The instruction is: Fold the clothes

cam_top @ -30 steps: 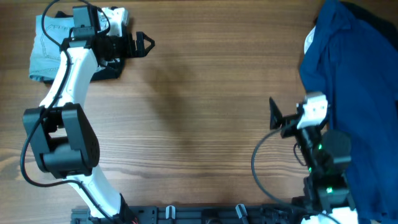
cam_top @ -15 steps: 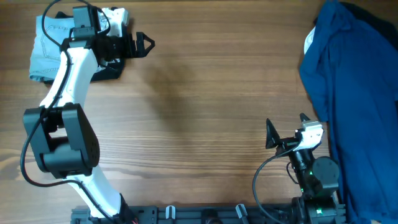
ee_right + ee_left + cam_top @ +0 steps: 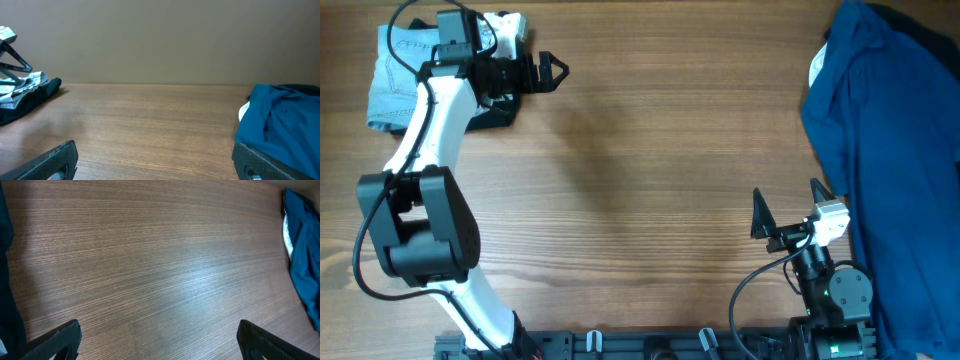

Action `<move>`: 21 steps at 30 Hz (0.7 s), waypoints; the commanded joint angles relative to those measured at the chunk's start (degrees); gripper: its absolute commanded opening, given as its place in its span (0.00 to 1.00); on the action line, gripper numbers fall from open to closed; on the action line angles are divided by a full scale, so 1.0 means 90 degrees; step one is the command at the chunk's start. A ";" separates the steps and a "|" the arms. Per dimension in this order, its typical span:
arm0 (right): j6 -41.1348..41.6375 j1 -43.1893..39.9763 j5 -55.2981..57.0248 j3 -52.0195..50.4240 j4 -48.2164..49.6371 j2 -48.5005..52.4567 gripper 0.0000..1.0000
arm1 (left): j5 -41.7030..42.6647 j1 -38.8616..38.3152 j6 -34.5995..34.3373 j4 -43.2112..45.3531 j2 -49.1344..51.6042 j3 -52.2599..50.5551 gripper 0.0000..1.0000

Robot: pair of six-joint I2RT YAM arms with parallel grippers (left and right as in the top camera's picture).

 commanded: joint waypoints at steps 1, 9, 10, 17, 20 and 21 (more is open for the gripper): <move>0.0104 -0.0022 0.0017 -0.0010 0.0002 0.0058 1.00 | 0.0119 0.0017 -0.0034 0.0015 -0.0170 0.0066 1.00; 0.0104 -0.0022 0.0017 -0.0010 0.0002 0.0058 1.00 | 0.0119 0.0017 -0.0034 0.0015 -0.0170 0.0066 1.00; 0.0107 -0.0022 0.0017 -0.0010 0.0002 0.0058 1.00 | 0.0119 0.0019 -0.0034 0.0015 -0.0170 0.0066 1.00; 0.0107 -0.0022 0.0017 -0.0010 0.0000 0.0058 1.00 | -0.0634 0.0002 0.0017 -0.0449 -0.0767 0.0058 1.00; 0.0107 -0.0022 0.0017 -0.0010 0.0002 0.0058 1.00 | -0.0867 -0.0085 0.0503 -0.0896 -0.1508 0.0039 1.00; 0.0104 -0.0022 0.0017 -0.0010 0.0002 0.0058 1.00 | -0.0920 -0.0112 0.0743 -0.1020 -0.1741 0.0007 1.00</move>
